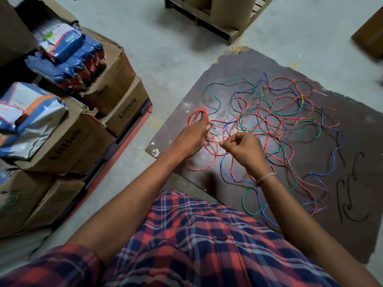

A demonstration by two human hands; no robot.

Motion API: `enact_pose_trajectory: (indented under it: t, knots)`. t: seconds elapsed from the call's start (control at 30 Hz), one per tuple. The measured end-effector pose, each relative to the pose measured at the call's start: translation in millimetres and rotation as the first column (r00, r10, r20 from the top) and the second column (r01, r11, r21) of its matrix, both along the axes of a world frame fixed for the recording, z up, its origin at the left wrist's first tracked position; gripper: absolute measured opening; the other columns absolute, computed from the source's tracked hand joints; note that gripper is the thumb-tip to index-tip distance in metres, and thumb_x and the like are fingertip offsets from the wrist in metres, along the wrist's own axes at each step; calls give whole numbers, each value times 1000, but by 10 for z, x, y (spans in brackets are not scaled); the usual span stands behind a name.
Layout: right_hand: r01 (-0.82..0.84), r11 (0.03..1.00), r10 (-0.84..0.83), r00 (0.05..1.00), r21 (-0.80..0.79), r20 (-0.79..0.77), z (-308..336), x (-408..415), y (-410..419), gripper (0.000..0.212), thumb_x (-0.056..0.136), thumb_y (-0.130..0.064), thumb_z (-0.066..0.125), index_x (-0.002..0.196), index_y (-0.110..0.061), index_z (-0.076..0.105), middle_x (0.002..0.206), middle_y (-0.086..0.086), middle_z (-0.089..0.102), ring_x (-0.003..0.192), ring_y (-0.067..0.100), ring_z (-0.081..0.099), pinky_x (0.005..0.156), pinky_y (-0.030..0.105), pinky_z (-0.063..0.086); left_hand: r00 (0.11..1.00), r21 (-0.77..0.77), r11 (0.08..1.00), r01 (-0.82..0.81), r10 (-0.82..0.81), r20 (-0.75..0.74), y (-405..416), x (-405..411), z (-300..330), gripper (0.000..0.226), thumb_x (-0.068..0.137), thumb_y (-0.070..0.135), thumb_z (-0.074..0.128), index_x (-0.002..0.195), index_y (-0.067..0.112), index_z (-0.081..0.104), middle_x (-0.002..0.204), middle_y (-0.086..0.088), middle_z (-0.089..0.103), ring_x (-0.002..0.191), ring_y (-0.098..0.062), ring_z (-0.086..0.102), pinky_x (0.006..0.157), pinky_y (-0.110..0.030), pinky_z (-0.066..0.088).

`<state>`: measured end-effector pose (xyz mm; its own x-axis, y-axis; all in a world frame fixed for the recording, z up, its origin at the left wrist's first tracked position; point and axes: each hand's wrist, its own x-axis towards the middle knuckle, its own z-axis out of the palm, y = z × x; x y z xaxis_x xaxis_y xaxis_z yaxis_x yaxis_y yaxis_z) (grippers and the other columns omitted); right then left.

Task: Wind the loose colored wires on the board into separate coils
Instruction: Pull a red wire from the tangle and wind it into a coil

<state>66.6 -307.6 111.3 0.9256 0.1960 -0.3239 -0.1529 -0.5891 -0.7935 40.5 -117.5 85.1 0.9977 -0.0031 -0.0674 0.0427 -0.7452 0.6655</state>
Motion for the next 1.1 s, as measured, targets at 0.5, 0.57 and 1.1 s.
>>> enact_pose_trajectory:
  t: [0.5, 0.57, 1.1]
  knots:
    - [-348, 875, 457, 822, -337, 340, 412, 537, -128, 4, 88, -15, 78, 90, -12, 79, 82, 5, 71, 75, 21, 66, 71, 33, 49, 962, 160, 949, 272, -268, -48, 99, -244, -43, 45, 97, 48, 18, 104, 12, 45, 95, -21, 61, 78, -45, 55, 61, -48, 47]
    - [-377, 847, 505, 790, -374, 347, 389, 586, -84, 6, 90, -18, 76, 91, -12, 78, 83, 2, 66, 74, 19, 59, 69, 30, 41, 965, 127, 957, 263, -259, -45, 131, -283, -58, 48, 97, 47, 19, 100, 8, 48, 91, -19, 59, 76, -44, 54, 61, -49, 47]
    - [-483, 875, 483, 875, -8, 11, -13, 434, 117, 18, 100, -26, 68, 95, -16, 81, 56, -16, 61, 53, -2, 45, 59, 20, 39, 991, -919, 373, -130, 13, -135, 105, -331, 441, 30, 111, 9, 32, 121, -6, 56, 85, -5, 69, 48, -6, 37, 61, -23, 28]
